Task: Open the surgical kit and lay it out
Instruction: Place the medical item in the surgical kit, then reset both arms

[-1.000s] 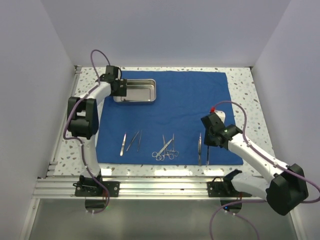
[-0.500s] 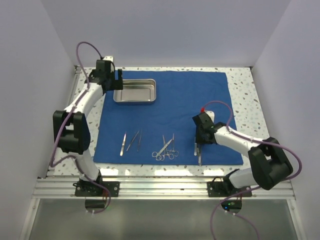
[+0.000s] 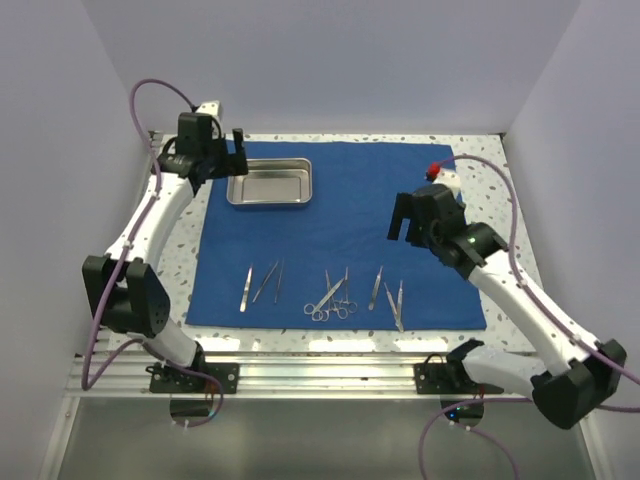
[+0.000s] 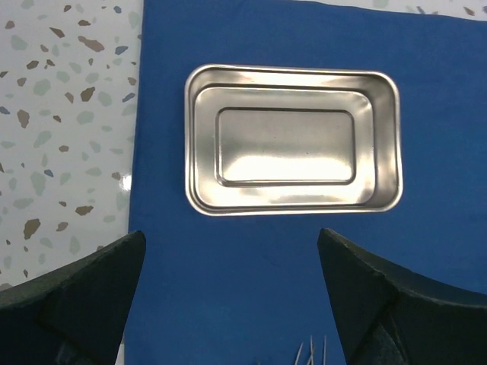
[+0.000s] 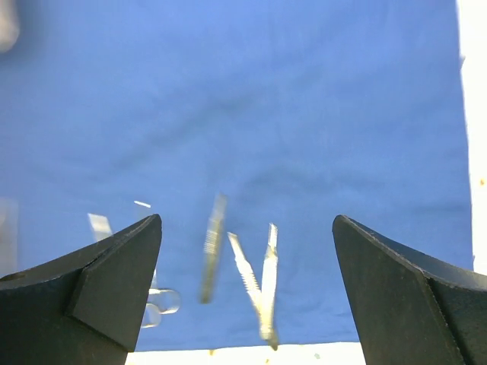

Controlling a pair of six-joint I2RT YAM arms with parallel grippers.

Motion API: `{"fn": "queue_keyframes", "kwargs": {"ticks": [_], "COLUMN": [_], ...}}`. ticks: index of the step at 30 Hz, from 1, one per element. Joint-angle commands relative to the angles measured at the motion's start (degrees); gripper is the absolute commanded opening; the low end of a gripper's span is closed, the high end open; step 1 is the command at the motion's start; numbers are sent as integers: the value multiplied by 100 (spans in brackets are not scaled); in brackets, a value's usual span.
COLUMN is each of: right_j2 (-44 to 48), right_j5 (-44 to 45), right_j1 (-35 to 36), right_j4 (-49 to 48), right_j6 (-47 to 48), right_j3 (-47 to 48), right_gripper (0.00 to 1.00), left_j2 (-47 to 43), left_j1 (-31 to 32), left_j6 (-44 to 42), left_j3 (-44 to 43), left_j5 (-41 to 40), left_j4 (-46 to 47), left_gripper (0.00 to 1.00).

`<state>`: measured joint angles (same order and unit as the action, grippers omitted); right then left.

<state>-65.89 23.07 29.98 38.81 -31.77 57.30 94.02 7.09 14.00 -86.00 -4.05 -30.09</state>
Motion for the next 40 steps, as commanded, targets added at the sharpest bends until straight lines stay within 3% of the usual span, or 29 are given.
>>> {"fn": "queue_keyframes", "kwargs": {"ticks": [1,9,16,22,40], "right_j2": [497,1208,2272,3045,2740], "right_j5": [207,-451,-1232,-1560,-1429], "right_j1": [8,17,17,8,8], "right_j4": [934,1963,2780,3396,3185], "right_j6": [268,355,163,-119,4], "right_j3": [983,2391,2453,1636,1925], "right_gripper": [99,99,99,99,99], "left_j2": [-734,-2377,-3713,-4487,-4911], "left_j1": [300,565,565,565,565], "left_j6": [340,569,797,1044,833], "left_j3": [-49,767,1584,2261,2272], "left_j5": [361,-42,211,740,590], "left_j4": [-348,-919,-1701,-1834,-2317], "left_gripper": [99,100,100,100,100]}}
